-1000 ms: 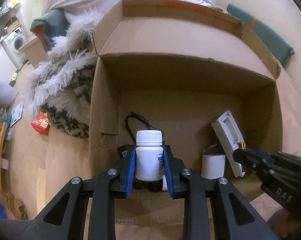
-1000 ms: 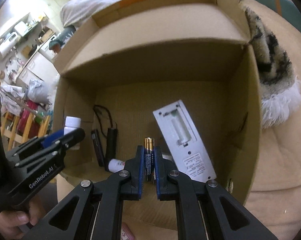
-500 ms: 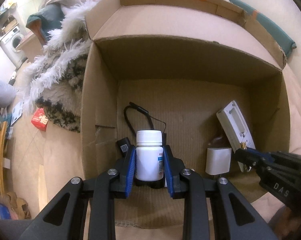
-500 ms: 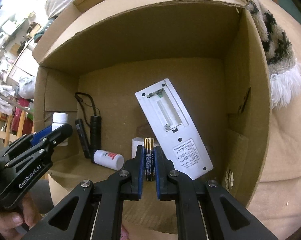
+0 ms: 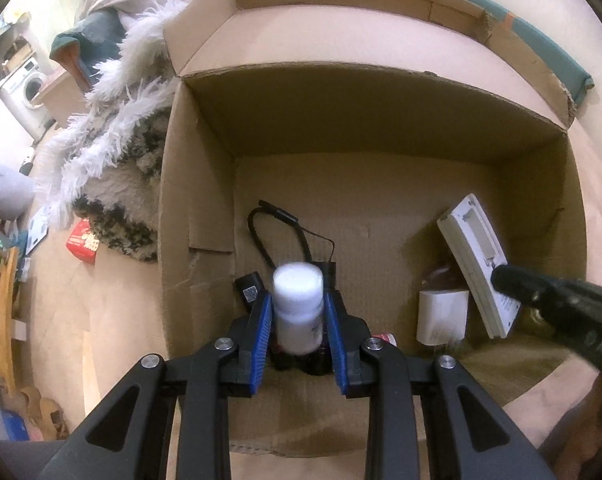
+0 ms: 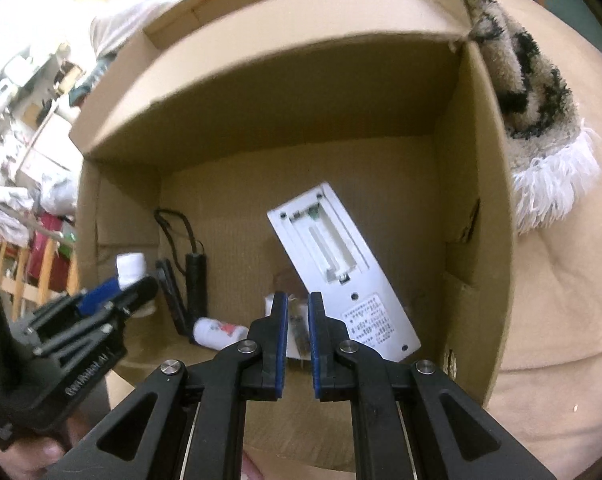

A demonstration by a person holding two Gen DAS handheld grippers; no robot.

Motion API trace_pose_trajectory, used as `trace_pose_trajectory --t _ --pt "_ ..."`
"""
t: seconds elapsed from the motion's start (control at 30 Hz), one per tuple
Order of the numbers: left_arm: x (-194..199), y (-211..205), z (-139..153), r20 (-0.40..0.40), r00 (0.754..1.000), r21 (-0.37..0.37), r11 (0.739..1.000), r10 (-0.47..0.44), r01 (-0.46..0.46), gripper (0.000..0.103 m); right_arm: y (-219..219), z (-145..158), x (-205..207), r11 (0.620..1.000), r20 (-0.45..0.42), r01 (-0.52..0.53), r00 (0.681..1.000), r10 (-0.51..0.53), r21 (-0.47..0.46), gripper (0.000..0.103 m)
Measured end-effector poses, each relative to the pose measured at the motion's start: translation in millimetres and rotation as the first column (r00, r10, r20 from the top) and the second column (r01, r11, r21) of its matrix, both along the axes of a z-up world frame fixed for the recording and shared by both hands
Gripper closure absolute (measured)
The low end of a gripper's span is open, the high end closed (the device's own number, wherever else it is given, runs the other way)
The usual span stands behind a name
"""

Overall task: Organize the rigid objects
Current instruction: 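Carry both items into the box and open both grippers to release them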

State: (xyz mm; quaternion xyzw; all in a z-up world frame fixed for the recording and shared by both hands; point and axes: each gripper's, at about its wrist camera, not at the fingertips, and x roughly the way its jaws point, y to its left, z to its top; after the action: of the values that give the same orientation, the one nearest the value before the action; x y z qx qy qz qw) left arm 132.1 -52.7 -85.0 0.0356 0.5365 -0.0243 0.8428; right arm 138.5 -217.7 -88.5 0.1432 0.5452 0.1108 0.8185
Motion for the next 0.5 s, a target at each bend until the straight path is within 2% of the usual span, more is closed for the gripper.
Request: trace_pose_trajectory --t 0.03,0.1,0.17,0.2,0.23,0.33,0.5 --pt "-0.4 -0.6 0.7 -0.003 1.000 -0.002 1.000 0.002 -0.002 0.071 -1.9 1.5 0.2 1.000 0.004 0.007 1.000 -0.007 0.018 0.092" --pt "-0.8 0.9 2.5 0.004 1.000 -0.008 1.000 0.009 -0.009 0.052 -5.5 6.1 0.9 0.999 0.018 0.016 1.000 -0.017 0.043 0.086" --pt "-1.4 1.9 6.7 0.022 1.000 -0.012 1.000 0.019 -0.019 0.046 -7.2 9.7 0.8 0.998 0.037 0.023 0.999 -0.025 0.060 0.066" --pt "-1.3 3.9 9.1 0.027 0.999 -0.015 1.000 0.022 -0.022 0.046 -8.2 12.0 0.6 0.997 0.047 0.023 0.999 -0.027 0.079 0.059" --pt "-1.1 4.3 10.8 0.028 0.999 -0.018 1.000 0.024 -0.023 0.046 -8.6 13.7 0.2 0.996 0.059 0.024 0.998 -0.029 0.087 0.044" --pt "-0.2 5.3 12.0 0.024 0.999 -0.013 0.999 0.032 -0.031 0.045 -9.3 20.2 -0.8 0.996 0.081 0.021 0.996 -0.028 0.088 0.041" --pt "1.3 8.8 14.3 0.015 0.999 -0.035 0.998 0.047 -0.046 0.045 -14.1 17.7 0.4 0.993 0.070 0.028 0.997 -0.036 0.115 0.027"
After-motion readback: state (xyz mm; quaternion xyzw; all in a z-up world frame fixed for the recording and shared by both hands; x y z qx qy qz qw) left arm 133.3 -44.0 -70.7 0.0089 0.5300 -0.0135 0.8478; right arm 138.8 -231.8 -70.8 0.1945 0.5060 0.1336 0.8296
